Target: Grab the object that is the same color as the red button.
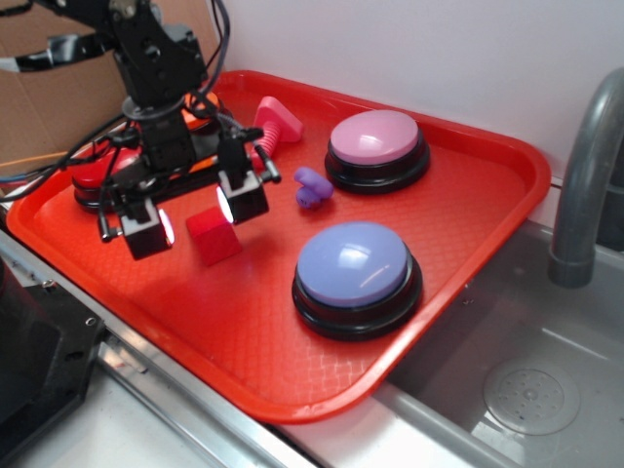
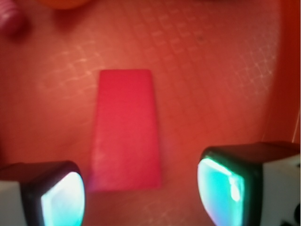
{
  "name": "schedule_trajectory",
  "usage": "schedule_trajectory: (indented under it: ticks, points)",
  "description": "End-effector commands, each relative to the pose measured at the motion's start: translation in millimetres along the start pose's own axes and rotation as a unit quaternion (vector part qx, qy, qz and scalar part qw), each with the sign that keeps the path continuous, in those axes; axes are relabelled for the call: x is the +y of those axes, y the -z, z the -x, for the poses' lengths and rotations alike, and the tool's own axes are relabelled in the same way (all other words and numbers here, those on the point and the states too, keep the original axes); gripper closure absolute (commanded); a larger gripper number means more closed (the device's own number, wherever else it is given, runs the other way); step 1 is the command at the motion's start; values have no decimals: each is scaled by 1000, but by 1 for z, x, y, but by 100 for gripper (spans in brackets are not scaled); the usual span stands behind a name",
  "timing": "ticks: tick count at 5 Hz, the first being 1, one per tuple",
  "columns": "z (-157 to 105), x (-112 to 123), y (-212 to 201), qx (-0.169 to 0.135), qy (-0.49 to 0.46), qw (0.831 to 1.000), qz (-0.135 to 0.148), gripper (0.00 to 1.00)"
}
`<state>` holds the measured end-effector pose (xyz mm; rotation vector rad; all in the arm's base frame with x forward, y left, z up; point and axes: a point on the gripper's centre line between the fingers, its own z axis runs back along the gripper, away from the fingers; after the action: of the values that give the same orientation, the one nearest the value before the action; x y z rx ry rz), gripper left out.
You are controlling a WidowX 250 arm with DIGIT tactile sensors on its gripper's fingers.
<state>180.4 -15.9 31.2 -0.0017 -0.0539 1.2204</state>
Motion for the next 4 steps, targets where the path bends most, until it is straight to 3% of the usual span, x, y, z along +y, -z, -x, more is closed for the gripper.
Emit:
schedule_trajectory:
  ticks: [1, 2, 3, 4]
  points:
    - [-12, -4, 17, -9, 21, 999, 22, 69]
    - [-13, -5, 16, -8, 34, 999, 26, 85]
    - [-18, -8, 4, -4, 105, 994, 19, 100]
    - [-23, -18, -37, -6, 229, 973, 18, 100]
